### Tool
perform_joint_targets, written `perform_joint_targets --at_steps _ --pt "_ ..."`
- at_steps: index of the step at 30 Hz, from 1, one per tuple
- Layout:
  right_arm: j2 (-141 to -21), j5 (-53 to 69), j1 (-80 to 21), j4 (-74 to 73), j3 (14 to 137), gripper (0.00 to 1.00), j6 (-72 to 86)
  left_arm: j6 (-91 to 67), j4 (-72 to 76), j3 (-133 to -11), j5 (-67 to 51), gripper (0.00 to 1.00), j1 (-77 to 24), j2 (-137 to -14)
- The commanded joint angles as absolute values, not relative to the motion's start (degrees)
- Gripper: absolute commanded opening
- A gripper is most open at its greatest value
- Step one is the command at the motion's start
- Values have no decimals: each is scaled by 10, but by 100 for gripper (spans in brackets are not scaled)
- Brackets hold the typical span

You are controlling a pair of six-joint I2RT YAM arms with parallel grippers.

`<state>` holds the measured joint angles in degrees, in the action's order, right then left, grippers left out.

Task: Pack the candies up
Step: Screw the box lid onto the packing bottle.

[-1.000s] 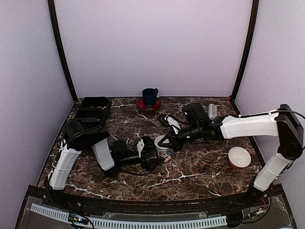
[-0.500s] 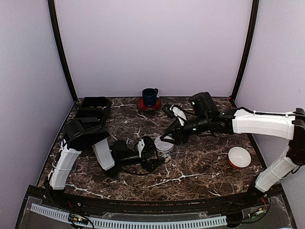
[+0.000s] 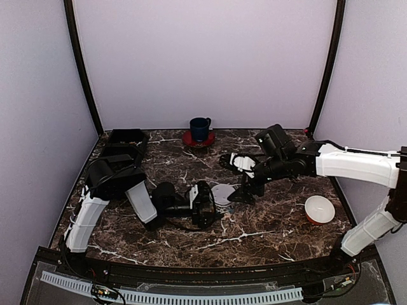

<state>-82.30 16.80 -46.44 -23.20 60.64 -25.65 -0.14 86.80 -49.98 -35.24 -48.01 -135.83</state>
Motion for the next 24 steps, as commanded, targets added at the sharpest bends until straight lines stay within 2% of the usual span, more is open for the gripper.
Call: perform_joint_targets --at_steps 1,24 --pt "-856 187 -462 -266 621 98 -330 -13 804 -501 -420 83 -482 -1378" --pt "-929 292 -462 -298 656 98 -397 -3 792 -509 -513 82 -482 -1391"
